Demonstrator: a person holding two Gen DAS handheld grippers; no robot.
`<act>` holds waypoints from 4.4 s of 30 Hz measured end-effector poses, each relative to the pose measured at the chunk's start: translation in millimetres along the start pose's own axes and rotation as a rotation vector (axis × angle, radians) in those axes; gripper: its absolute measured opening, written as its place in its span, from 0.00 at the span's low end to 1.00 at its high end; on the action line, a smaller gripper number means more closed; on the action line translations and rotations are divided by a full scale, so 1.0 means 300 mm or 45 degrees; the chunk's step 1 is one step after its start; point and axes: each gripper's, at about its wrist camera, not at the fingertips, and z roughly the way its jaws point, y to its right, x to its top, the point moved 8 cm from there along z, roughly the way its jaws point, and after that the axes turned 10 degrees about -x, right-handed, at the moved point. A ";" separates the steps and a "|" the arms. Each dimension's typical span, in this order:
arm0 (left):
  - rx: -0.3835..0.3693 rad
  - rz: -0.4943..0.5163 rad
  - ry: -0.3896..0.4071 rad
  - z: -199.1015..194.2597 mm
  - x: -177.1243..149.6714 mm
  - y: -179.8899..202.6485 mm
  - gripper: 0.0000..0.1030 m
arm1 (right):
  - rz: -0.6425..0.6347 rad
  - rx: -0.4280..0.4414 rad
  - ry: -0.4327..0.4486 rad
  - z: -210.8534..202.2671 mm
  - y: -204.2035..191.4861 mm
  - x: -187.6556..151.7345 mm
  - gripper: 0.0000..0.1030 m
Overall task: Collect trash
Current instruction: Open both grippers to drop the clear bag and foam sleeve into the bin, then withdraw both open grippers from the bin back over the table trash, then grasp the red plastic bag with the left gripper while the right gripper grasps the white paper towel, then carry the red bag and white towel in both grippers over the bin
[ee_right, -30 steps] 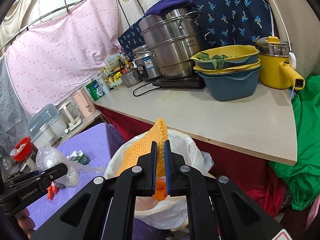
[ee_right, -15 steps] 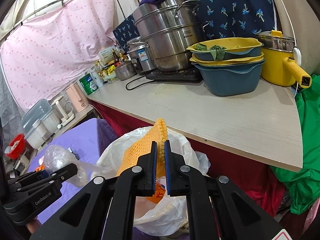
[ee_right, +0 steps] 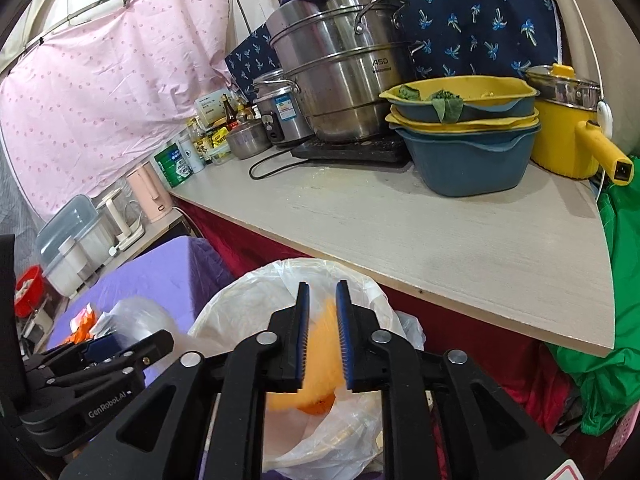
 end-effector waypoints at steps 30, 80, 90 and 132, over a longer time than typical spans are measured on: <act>0.090 -0.152 0.105 -0.193 0.003 -0.219 0.63 | -0.096 0.088 0.085 -0.152 -0.199 0.015 0.50; 0.354 -0.582 -0.027 -0.280 -0.423 -1.087 0.73 | -0.411 0.341 -0.203 0.027 -0.914 -0.371 0.57; 0.303 -0.573 -0.052 -0.189 -0.405 -1.107 0.66 | -0.366 0.399 -0.283 0.157 -1.009 -0.374 0.57; 0.266 -0.560 0.086 -0.391 -0.347 -1.013 0.35 | -0.180 0.595 -0.095 0.008 -1.051 -0.065 0.03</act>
